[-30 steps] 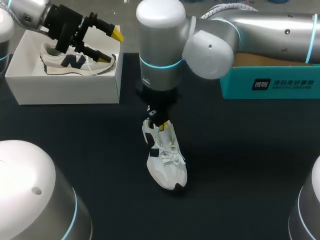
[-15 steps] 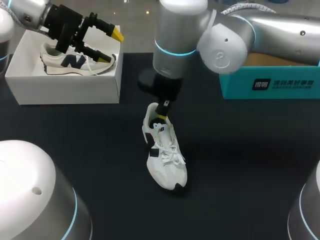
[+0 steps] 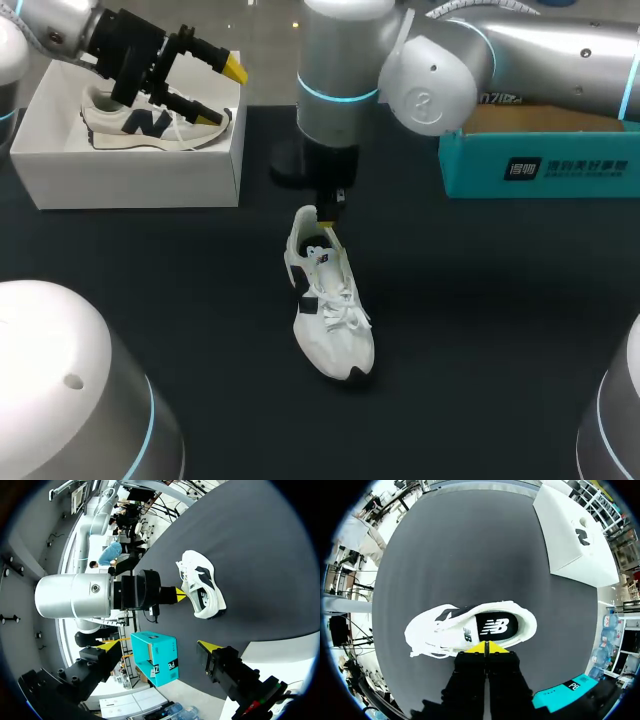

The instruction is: Take the shoe out of the shoebox, open the shoe tongue, remove and reinsert the insole, then place the shoe into the shoebox

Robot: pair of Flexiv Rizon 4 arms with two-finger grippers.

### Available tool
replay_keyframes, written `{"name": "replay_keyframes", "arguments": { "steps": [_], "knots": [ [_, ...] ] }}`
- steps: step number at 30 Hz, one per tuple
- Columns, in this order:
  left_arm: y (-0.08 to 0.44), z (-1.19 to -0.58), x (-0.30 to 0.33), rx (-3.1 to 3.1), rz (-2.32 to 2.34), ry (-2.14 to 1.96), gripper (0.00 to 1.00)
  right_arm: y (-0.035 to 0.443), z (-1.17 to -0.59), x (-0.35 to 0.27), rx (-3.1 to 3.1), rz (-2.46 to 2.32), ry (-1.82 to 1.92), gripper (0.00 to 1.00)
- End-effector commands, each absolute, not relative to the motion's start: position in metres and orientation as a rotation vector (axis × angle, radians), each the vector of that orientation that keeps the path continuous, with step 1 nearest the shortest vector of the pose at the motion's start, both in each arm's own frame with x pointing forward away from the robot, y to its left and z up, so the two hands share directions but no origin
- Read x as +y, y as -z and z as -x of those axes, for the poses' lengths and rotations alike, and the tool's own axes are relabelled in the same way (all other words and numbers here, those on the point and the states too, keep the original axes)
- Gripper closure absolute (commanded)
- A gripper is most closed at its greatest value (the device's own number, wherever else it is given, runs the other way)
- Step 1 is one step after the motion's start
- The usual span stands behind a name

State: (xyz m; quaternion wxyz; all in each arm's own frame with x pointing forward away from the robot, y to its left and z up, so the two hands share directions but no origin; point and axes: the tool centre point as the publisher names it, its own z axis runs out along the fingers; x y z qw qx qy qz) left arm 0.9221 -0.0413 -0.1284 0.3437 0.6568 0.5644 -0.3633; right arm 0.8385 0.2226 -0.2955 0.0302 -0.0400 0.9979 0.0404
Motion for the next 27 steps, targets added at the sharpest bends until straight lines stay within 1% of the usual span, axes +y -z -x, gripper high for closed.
{"name": "replay_keyframes", "arguments": {
  "steps": [1, 6, 7, 8, 9, 11, 13, 14, 15, 16, 17, 19, 24, 27],
  "knots": [
    [0.128, -0.921, -0.041, 1.468, -1.708, 0.940, 0.00, 0.297, -0.849, 0.223, 3.058, 0.174, -0.114, 1.00],
    [0.128, -0.921, -0.041, 1.468, -1.708, 0.940, 0.00, 0.297, -0.863, 0.230, 3.043, 0.285, -0.119, 1.00],
    [0.128, -0.921, -0.041, 1.468, -1.708, 0.940, 0.00, 0.297, -0.867, 0.235, 3.040, 0.326, -0.093, 0.83],
    [0.128, -0.921, -0.041, 1.468, -1.708, 0.940, 0.00, 0.297, -0.869, 0.237, 3.036, 0.350, -0.082, 0.70],
    [0.128, -0.921, -0.041, 1.468, -1.708, 0.940, 0.00, 0.298, -0.872, 0.239, 3.035, 0.375, -0.075, 0.62],
    [0.128, -0.921, -0.041, 1.468, -1.708, 0.940, 0.00, 0.300, -0.877, 0.242, 3.028, 0.401, -0.082, 0.53],
    [0.128, -0.921, -0.041, 1.468, -1.708, 0.940, 0.00, 0.303, -0.882, 0.244, 3.021, 0.431, -0.088, 0.50],
    [0.128, -0.921, -0.041, 1.468, -1.708, 0.940, 0.00, 0.304, -0.884, 0.245, 3.016, 0.448, -0.090, 0.34],
    [0.128, -0.921, -0.041, 1.468, -1.708, 0.940, 0.00, 0.305, -0.886, 0.246, 3.017, 0.453, -0.087, 0.30],
    [0.128, -0.921, -0.041, 1.468, -1.708, 0.940, 0.00, 0.307, -0.888, 0.247, 3.011, 0.457, -0.089, 0.32],
    [0.128, -0.921, -0.041, 1.468, -1.708, 0.940, 0.00, 0.308, -0.890, 0.247, 3.009, 0.464, -0.090, 0.30],
    [0.128, -0.921, -0.041, 1.468, -1.708, 0.940, 0.00, 0.311, -0.894, 0.247, 3.006, 0.467, -0.088, 0.32],
    [0.128, -0.921, -0.041, 1.468, -1.708, 0.940, 0.00, 0.322, -0.898, 0.246, 2.999, 0.488, -0.097, 0.24],
    [0.128, -0.921, -0.041, 1.468, -1.708, 0.940, 0.00, 0.332, -0.902, 0.245, 3.006, 0.495, -0.111, 0.24]
  ]
}}
